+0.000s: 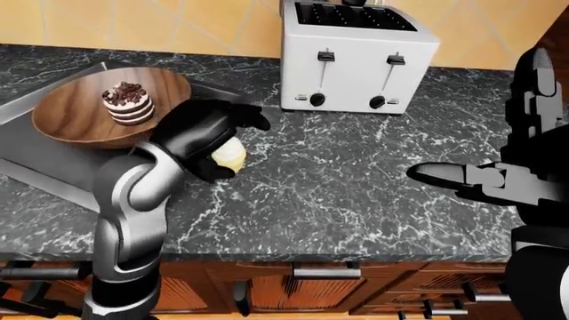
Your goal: Pick up the bowl with cake and place it on the tray. Pick up the cupcake and place it on the tray.
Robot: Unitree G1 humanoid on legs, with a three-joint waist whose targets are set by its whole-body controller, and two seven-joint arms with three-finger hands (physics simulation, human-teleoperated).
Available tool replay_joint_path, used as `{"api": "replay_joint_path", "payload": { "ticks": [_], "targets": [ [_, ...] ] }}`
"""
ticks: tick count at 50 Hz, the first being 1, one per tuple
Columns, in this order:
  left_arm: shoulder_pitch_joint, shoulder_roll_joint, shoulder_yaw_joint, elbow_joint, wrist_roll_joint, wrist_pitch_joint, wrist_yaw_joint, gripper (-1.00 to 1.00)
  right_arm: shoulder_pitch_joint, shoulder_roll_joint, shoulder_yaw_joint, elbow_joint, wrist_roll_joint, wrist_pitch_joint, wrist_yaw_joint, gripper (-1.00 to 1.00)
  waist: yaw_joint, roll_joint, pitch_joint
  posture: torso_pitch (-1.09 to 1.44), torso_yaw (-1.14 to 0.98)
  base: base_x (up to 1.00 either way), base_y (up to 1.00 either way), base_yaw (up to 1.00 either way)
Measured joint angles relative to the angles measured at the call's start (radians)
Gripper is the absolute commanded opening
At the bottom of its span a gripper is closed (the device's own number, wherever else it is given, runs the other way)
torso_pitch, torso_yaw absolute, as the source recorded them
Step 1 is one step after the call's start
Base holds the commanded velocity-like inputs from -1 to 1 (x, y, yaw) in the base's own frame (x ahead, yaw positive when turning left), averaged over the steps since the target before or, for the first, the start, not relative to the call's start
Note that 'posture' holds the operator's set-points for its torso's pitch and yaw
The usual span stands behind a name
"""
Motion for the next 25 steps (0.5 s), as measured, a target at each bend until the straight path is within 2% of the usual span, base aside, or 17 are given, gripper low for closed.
{"api": "replay_joint_path", "payload": {
  "ticks": [17, 25],
  "targets": [
    [0.010, 0.003, 0.001, 0.145, 0.032, -0.063, 0.087, 0.12, 0.002, 0.003, -0.004, 0.005, -0.005, -0.007, 0.009, 1.00, -0.003, 0.002, -0.003, 0.00, 0.00, 0.00, 0.00, 0.00],
    [0.030, -0.003, -0.006, 0.159, 0.045, -0.084, 0.105, 0.10, 0.003, 0.000, -0.006, 0.007, -0.001, -0.005, 0.005, 1.00, -0.003, 0.002, -0.006, 0.00, 0.00, 0.00, 0.00, 0.00]
  ]
}}
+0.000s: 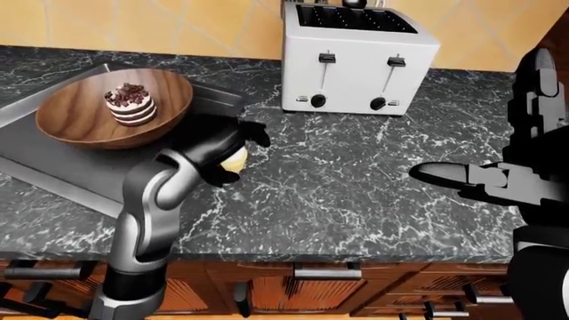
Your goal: Pick up the bowl with cake and place it on the tray. Pick up the cupcake and place it on the tray.
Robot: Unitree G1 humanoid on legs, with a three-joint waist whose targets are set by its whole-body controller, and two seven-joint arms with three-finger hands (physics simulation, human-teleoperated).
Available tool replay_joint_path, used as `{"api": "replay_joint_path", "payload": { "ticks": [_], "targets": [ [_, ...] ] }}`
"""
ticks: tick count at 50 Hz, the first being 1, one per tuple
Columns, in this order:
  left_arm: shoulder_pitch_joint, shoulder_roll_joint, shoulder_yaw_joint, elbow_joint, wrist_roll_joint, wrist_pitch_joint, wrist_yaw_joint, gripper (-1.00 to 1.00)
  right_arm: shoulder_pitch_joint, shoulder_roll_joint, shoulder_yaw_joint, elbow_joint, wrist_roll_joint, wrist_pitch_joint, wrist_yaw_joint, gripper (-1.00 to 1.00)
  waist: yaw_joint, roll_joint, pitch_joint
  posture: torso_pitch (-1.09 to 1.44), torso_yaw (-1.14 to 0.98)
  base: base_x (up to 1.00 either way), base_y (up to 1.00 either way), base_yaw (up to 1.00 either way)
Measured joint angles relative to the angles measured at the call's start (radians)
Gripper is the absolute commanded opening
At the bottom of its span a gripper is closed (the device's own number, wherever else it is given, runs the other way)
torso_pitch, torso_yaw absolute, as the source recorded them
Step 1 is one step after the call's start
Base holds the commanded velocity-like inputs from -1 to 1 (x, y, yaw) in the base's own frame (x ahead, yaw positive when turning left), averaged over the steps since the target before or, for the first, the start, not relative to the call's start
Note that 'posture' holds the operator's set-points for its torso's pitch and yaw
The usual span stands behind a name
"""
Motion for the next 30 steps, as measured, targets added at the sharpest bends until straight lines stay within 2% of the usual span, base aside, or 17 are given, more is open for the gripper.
{"api": "replay_joint_path", "payload": {
  "ticks": [8, 9, 12, 14, 22, 30],
  "targets": [
    [0.016, -0.003, 0.001, 0.003, 0.013, -0.016, 0.032, -0.07, 0.004, 0.003, -0.001, -0.005, 0.001, 0.000, -0.001, 1.00, -0.001, 0.002, -0.006, 0.00, 0.00, 0.00, 0.00, 0.00],
    [0.017, -0.003, 0.001, 0.005, 0.013, -0.018, 0.035, -0.14, 0.004, 0.003, -0.001, -0.004, 0.000, 0.000, -0.001, 1.00, -0.001, 0.002, -0.007, 0.00, 0.00, 0.00, 0.00, 0.00],
    [0.017, -0.002, 0.002, 0.010, 0.015, -0.023, 0.042, -0.15, 0.006, 0.009, 0.005, -0.001, -0.008, -0.005, 0.003, 1.00, -0.002, 0.003, -0.010, 0.00, 0.00, 0.00, 0.00, 0.00],
    [0.017, -0.003, 0.002, 0.011, 0.017, -0.024, 0.043, -0.29, 0.007, 0.011, 0.006, 0.000, -0.012, -0.006, 0.006, 1.00, -0.002, 0.004, -0.011, 0.00, 0.00, 0.00, 0.00, 0.00],
    [0.022, -0.005, 0.001, 0.010, 0.020, -0.034, 0.053, -0.54, 0.005, 0.017, 0.006, -0.001, -0.020, -0.005, 0.011, 1.00, -0.004, 0.008, -0.015, 0.00, 0.00, 0.00, 0.00, 0.00],
    [0.022, -0.016, -0.003, -0.014, 0.024, -0.025, 0.019, -0.81, 0.006, 0.019, 0.008, 0.001, -0.021, -0.007, 0.013, 1.00, -0.004, 0.007, -0.010, 0.00, 0.00, 0.00, 0.00, 0.00]
  ]
}}
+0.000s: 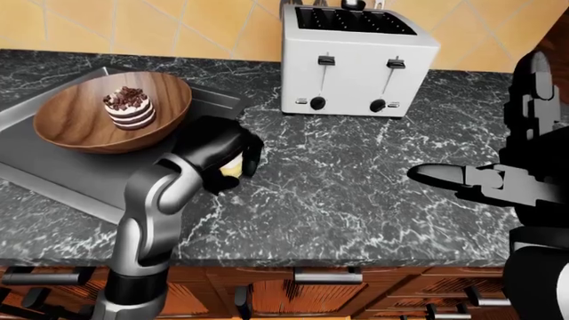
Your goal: Pick up the bowl with cake and place it on the tray. Pick up the cupcake and place it on the tray.
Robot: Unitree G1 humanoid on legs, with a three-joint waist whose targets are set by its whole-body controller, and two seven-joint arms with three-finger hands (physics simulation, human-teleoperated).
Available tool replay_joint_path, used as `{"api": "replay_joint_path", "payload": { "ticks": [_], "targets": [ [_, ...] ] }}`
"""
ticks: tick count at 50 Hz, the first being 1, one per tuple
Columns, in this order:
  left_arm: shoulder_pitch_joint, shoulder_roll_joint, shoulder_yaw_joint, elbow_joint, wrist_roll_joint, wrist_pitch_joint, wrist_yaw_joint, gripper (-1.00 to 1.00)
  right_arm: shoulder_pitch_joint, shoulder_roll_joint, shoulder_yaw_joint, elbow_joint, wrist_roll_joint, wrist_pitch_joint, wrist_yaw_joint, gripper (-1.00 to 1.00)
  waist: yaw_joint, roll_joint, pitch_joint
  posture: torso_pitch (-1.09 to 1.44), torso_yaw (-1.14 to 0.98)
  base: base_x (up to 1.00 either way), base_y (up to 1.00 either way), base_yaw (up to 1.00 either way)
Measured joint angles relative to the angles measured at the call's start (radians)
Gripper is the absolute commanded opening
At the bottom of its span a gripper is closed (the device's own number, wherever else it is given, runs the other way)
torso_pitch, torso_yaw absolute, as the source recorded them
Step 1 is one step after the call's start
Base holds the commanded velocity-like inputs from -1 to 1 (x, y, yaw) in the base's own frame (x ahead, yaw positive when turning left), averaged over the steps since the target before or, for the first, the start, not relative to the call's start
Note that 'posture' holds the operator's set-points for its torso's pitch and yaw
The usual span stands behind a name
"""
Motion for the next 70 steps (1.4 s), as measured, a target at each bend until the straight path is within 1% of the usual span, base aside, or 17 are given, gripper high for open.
{"api": "replay_joint_path", "payload": {
  "ticks": [2, 8, 11, 15, 20, 25, 28, 38, 45, 52, 63, 70],
  "targets": [
    [0.001, -0.004, -0.004, -0.014, -0.001, 0.004, -0.018, -0.81, 0.000, 0.000, -0.001, 0.001, 0.000, 0.000, 0.000, 1.00, 0.000, 0.000, 0.003, 0.00, 0.00, 0.00, 0.00, 0.00],
    [0.003, -0.011, -0.012, -0.084, -0.009, 0.020, -0.090, -0.92, 0.000, 0.000, -0.004, 0.002, 0.008, -0.001, 0.000, 1.00, 0.000, -0.002, 0.013, 0.00, 0.00, 0.00, 0.00, 0.00],
    [-0.007, -0.018, -0.013, -0.121, -0.011, 0.031, -0.117, -0.95, -0.002, -0.007, -0.007, -0.002, 0.019, 0.006, -0.010, 1.00, 0.001, -0.003, 0.017, 0.00, 0.00, 0.00, 0.00, 0.00],
    [-0.037, -0.017, -0.004, -0.168, -0.018, 0.051, -0.152, -0.95, -0.003, -0.019, -0.014, -0.010, 0.038, 0.011, -0.021, 1.00, 0.002, -0.005, 0.019, 0.00, 0.00, 0.00, 0.00, 0.00],
    [-0.051, -0.005, 0.009, -0.251, -0.028, 0.074, -0.194, -0.98, -0.004, -0.026, -0.016, -0.011, 0.052, 0.010, -0.033, 1.00, 0.002, -0.006, 0.020, 0.00, 0.00, 0.00, 0.00, 0.00],
    [-0.019, 0.010, 0.019, -0.334, -0.040, 0.087, -0.226, -1.00, -0.003, -0.032, -0.019, -0.012, 0.061, 0.011, -0.039, 1.00, 0.004, -0.006, 0.023, 0.00, 0.00, 0.00, 0.00, 0.00],
    [0.000, 0.026, 0.035, -0.393, -0.053, 0.092, -0.237, -1.00, -0.004, -0.032, -0.016, -0.011, 0.060, 0.010, -0.042, 1.00, 0.004, -0.007, 0.027, 0.00, 0.00, 0.00, 0.00, 0.00],
    [0.075, 0.107, 0.110, -0.506, -0.128, 0.115, -0.229, -1.00, -0.004, -0.020, 0.001, -0.006, 0.039, 0.003, -0.032, 1.00, 0.006, -0.003, 0.025, 0.00, 0.00, 0.00, 0.00, 0.00],
    [0.104, 0.160, 0.154, -0.517, -0.174, 0.125, -0.206, -1.00, -0.006, -0.008, 0.010, -0.001, 0.017, 0.000, -0.017, 1.00, 0.006, 0.001, 0.023, 0.00, 0.00, 0.00, 0.00, 0.00],
    [0.128, 0.223, 0.220, -0.520, -0.223, 0.143, -0.175, -1.00, -0.009, -0.004, 0.014, -0.003, 0.006, 0.003, -0.014, 1.00, 0.004, 0.008, 0.020, 0.00, 0.00, 0.00, 0.00, 0.00],
    [0.187, 0.261, 0.254, -0.481, -0.246, 0.111, -0.110, -1.00, -0.015, -0.009, 0.016, -0.006, 0.019, 0.008, -0.027, 1.00, 0.002, 0.011, 0.017, 0.00, 0.00, 0.00, 0.00, 0.00],
    [0.217, 0.273, 0.278, -0.417, -0.248, 0.095, -0.048, -1.00, -0.016, -0.003, 0.025, -0.001, 0.007, 0.005, -0.020, 1.00, 0.001, 0.015, 0.015, 0.00, 0.00, 0.00, 0.00, 0.00]
  ]
}}
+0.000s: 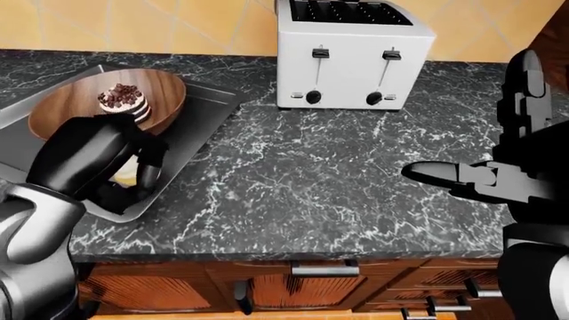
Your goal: Pick up the bowl with cake and place it on the tray. Pick up the cupcake and place it on the tray.
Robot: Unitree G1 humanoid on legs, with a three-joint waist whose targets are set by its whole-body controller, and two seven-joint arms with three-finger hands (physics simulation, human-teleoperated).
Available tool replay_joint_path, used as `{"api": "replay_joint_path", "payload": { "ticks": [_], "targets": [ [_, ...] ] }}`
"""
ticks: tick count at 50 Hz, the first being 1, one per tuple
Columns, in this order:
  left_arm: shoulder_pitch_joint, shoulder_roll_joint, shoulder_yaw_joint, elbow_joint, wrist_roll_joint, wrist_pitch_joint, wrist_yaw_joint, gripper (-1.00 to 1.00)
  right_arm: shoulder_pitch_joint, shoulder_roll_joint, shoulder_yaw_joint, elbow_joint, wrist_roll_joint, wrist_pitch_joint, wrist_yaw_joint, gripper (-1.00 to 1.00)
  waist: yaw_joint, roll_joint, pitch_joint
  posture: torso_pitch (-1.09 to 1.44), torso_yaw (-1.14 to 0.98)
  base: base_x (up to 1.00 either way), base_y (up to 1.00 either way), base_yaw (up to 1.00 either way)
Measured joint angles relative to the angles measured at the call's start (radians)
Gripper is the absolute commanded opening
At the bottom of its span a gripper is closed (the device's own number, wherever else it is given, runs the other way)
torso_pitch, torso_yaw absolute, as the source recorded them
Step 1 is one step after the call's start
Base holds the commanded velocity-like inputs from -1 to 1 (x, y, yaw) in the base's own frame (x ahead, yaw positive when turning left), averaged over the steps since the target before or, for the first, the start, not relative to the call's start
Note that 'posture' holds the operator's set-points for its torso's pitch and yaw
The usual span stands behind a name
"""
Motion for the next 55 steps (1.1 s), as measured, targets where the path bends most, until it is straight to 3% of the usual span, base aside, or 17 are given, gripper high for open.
{"api": "replay_joint_path", "payload": {
  "ticks": [10, 21, 55],
  "targets": [
    [0.028, 0.008, 0.017, 0.007, -0.014, -0.017, 0.030, -1.00, -0.008, -0.016, -0.011, -0.011, 0.024, 0.011, -0.016, 1.00, -0.002, 0.005, -0.006, 0.00, 0.00, 0.00, 0.00, 0.00],
    [0.045, 0.017, 0.035, 0.007, -0.030, -0.014, 0.034, -0.75, -0.008, -0.021, -0.009, -0.010, 0.032, 0.014, -0.025, 1.00, -0.003, 0.007, -0.003, 0.00, 0.00, 0.00, 0.00, 0.00],
    [0.022, 0.026, 0.028, 0.002, -0.026, 0.012, 0.006, -0.27, -0.005, -0.010, 0.001, 0.002, 0.015, 0.002, -0.013, 1.00, -0.001, 0.002, 0.000, 0.00, 0.00, 0.00, 0.00, 0.00]
  ]
}}
